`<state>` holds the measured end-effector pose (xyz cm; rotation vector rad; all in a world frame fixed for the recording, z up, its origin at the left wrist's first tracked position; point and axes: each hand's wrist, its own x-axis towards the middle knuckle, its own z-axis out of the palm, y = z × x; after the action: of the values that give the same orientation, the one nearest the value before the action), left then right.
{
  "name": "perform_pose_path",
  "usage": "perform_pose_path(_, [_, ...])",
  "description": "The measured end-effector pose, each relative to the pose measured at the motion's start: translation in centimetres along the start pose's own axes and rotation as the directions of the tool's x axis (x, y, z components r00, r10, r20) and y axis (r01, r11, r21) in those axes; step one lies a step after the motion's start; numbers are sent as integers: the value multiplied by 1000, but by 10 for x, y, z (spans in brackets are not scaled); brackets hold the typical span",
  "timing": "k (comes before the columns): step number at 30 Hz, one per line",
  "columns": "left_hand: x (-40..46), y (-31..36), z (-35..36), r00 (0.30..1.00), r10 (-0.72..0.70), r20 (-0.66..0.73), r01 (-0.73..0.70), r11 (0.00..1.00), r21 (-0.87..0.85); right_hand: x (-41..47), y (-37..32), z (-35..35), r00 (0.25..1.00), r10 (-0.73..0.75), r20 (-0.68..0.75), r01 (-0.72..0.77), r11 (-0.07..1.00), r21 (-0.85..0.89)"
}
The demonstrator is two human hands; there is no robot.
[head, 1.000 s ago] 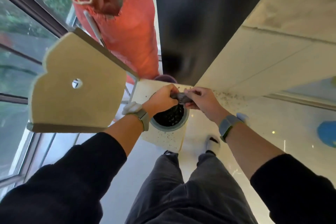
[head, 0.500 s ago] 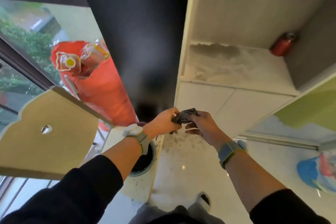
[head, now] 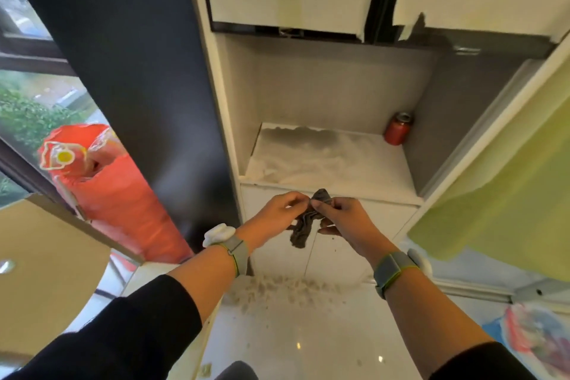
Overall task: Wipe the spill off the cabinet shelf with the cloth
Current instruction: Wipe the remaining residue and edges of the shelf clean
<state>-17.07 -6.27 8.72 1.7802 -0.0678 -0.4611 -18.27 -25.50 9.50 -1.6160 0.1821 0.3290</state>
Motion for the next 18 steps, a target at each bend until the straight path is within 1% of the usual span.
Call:
perform_pose_path(2, [13,13,12,998,46,-44,-46,999,10,5,-9,-12,999,-25,24,24,997,67])
perform_pose_path(3, [18,20,17,998,45,-48,-46,999,-25,9,-13,-18,999,-36,31,33,995,89])
perform_pose_path(5, [28,32,23,999,32,-10,-32,995,-98,17,-20,-28,998,-49,49,44,995,88])
perform_pose_path(9, [64,39,27,998,67,3,-66,993,-93,42,-36,-43,994,-97,47,100,992,-72])
perform_pose_path(12, [100,41,22,998,66,12,-63,987,-148,72,-47,-52,990,-139,-22,133,973,-187])
perform_pose_path(15, [128,43,15,998,60,20,-55,978,-201,92,-55,-56,989,-142,-32,133,970,-204])
perform_pose_path(17, [156,48,6,999,34,-19,-38,972,-234,113,-65,-58,987,-152,-56,137,969,-207])
perform_pose_path(18, [168,50,1,999,6,-44,-19,959,-283,122,-70,-58,985,-150,-84,132,973,-188])
